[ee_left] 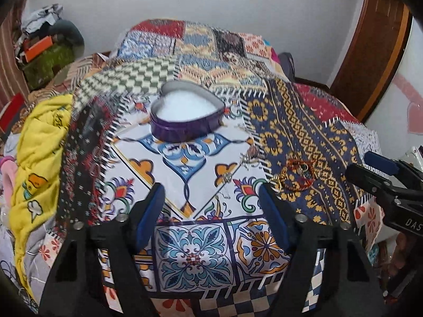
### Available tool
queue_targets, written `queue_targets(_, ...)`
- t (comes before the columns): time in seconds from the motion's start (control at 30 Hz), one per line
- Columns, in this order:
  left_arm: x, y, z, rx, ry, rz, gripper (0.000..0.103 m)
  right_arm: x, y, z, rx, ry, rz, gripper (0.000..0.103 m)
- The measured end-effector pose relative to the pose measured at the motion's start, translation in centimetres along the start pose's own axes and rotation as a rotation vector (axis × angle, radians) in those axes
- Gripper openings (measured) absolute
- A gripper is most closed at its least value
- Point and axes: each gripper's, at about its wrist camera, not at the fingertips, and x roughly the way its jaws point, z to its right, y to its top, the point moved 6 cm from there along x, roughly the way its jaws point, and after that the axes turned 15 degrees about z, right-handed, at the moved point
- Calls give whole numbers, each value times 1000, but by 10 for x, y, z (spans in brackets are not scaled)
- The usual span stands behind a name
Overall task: Organize jewelry
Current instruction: 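Move the left gripper down toward the jewelry beside the purple tin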
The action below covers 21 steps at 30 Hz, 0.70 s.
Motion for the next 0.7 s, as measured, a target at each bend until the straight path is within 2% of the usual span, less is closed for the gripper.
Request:
queue_targets(0.17, 13, -6, 4, -1, -25, -35, 50, 17, -10, -10, -18, 41, -52, 52)
queue_targets(0.4, 24, -8, 7, 5, -50, -54, 33, 35, -16, -5, -20, 62, -102, 41)
queue_targets(0.57, 33, -5, 5, -11, -65, -61, 29, 42, -12, 1, -8, 68, -111, 37)
queue_targets(0.7, 40, -5, 5, -11, -68, -64, 26, 43, -10, -3, 24, 127, -123, 37)
